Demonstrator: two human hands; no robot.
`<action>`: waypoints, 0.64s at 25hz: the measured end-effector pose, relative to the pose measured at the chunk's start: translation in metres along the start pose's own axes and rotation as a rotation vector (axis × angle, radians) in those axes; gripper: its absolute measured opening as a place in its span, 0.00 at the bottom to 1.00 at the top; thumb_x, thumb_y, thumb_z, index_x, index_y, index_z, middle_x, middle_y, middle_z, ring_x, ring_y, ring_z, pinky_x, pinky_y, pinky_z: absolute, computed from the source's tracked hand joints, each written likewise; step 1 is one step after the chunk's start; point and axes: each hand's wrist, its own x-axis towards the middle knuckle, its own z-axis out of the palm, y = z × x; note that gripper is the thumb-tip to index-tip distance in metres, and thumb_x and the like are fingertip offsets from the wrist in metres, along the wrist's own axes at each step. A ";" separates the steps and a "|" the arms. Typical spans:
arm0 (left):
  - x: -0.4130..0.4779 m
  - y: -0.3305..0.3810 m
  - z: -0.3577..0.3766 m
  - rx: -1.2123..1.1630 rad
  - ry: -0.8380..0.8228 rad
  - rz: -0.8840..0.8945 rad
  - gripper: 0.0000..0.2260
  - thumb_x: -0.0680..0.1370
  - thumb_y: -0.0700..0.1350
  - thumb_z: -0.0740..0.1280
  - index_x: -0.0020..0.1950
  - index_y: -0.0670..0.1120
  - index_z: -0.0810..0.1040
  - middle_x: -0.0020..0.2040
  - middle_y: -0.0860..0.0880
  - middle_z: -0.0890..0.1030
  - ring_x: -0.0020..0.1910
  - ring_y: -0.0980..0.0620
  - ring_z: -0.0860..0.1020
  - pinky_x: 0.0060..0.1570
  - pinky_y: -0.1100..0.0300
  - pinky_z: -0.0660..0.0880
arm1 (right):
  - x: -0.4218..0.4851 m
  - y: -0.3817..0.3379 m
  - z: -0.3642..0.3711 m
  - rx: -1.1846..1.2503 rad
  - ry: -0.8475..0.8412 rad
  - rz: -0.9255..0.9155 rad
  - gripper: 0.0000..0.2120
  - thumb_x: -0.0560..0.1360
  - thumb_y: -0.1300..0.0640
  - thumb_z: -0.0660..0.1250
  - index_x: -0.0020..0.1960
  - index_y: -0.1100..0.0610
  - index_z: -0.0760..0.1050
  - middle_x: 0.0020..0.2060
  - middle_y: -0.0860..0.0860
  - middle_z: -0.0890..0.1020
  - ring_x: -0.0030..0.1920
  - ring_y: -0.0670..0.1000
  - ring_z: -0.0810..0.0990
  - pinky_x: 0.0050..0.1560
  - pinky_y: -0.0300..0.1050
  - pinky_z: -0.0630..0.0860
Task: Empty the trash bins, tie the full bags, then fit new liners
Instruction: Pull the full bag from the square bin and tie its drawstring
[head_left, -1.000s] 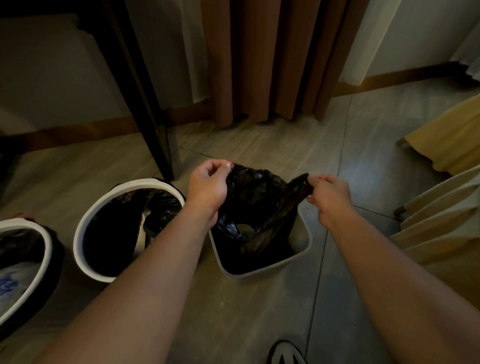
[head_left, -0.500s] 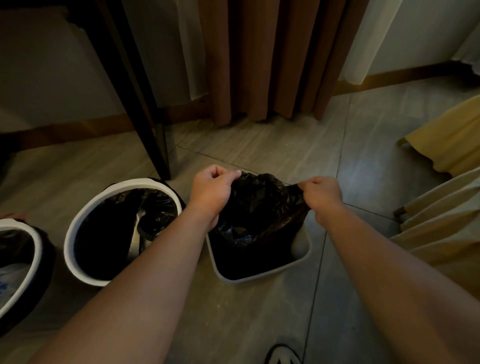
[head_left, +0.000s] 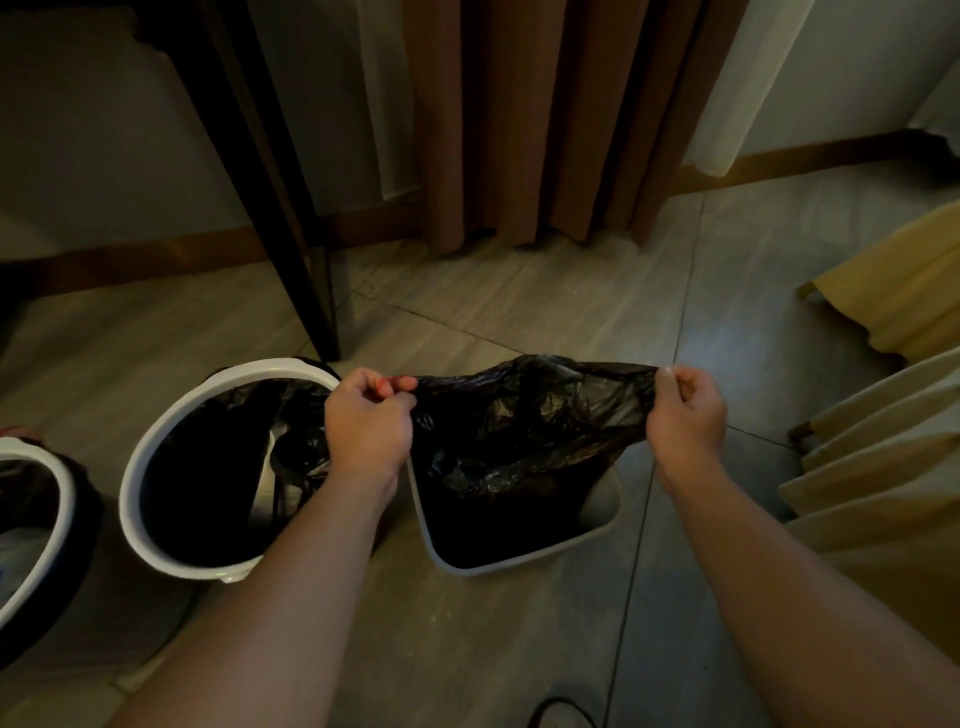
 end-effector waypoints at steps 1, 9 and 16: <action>0.000 -0.004 -0.003 0.019 0.042 -0.002 0.15 0.75 0.33 0.72 0.37 0.50 0.73 0.38 0.53 0.86 0.39 0.63 0.84 0.49 0.56 0.80 | 0.004 -0.001 -0.007 0.027 -0.029 0.046 0.05 0.83 0.51 0.66 0.50 0.48 0.80 0.45 0.51 0.85 0.47 0.52 0.85 0.49 0.52 0.83; 0.001 0.021 -0.028 0.234 -0.029 -0.003 0.10 0.70 0.51 0.73 0.32 0.51 0.76 0.30 0.52 0.79 0.37 0.48 0.80 0.42 0.47 0.78 | 0.004 -0.049 -0.045 -0.047 -0.402 0.203 0.10 0.74 0.75 0.73 0.50 0.63 0.82 0.50 0.63 0.84 0.47 0.61 0.86 0.43 0.49 0.85; 0.003 0.043 -0.049 0.069 0.072 -0.068 0.09 0.78 0.49 0.71 0.39 0.50 0.82 0.33 0.49 0.82 0.39 0.49 0.81 0.51 0.46 0.79 | -0.005 -0.073 -0.067 0.059 -0.362 0.373 0.09 0.75 0.75 0.72 0.54 0.67 0.80 0.54 0.64 0.83 0.48 0.57 0.86 0.38 0.40 0.85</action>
